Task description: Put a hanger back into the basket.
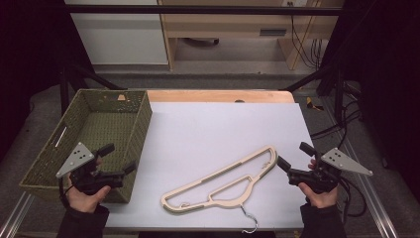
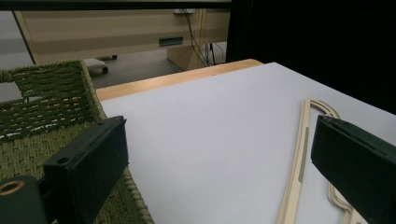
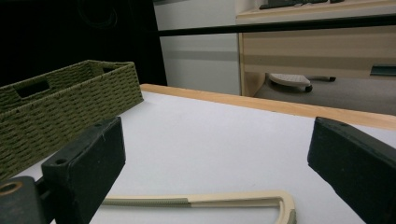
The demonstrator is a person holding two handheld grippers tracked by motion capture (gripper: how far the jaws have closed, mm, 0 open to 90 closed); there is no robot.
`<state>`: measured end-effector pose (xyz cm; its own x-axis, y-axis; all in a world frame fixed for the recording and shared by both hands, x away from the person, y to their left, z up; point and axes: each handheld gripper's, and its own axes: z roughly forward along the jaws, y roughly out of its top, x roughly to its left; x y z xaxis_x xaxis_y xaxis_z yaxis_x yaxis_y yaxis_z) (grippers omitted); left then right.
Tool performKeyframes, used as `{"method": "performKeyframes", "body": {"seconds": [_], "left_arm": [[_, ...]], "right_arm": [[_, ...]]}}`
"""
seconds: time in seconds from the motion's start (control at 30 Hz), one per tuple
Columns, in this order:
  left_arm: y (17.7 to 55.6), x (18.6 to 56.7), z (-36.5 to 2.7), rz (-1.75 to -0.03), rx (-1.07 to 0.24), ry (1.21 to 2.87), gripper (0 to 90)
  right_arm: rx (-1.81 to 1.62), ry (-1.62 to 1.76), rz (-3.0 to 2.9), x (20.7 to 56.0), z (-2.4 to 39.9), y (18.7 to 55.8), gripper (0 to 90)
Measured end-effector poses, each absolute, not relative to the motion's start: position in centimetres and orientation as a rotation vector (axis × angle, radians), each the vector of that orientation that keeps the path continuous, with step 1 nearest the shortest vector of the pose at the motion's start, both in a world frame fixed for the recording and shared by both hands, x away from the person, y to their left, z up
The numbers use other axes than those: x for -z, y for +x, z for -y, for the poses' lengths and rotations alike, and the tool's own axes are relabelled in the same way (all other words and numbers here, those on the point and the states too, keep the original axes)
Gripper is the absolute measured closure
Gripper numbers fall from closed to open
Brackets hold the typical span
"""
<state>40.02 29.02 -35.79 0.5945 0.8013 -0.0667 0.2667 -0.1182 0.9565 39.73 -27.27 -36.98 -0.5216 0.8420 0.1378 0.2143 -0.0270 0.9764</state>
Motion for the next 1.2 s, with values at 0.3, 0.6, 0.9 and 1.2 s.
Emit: {"method": "performKeyframes", "body": {"seconds": [0.3, 0.6, 0.9, 1.2], "left_arm": [[40.3, 36.0, -29.0, -0.897, -0.578, 1.695, 3.9], [40.7, 36.6, -28.9, -0.912, -0.581, 1.718, 3.6], [40.6, 36.5, -28.6, -0.900, -0.586, 1.727, 3.6], [40.4, 36.4, -28.2, -0.891, -0.592, 1.738, 3.6]], "right_arm": [[-1.535, 1.136, -1.767, 37.1, 26.7, 39.6, 8.3], [-1.453, 1.140, -1.912, 38.7, 23.9, 38.6, 12.2], [-1.399, 1.147, -2.044, 40.3, 21.8, 37.4, 18.2], [-1.304, 1.175, -2.136, 42.1, 20.0, 35.9, 26.4]]}}
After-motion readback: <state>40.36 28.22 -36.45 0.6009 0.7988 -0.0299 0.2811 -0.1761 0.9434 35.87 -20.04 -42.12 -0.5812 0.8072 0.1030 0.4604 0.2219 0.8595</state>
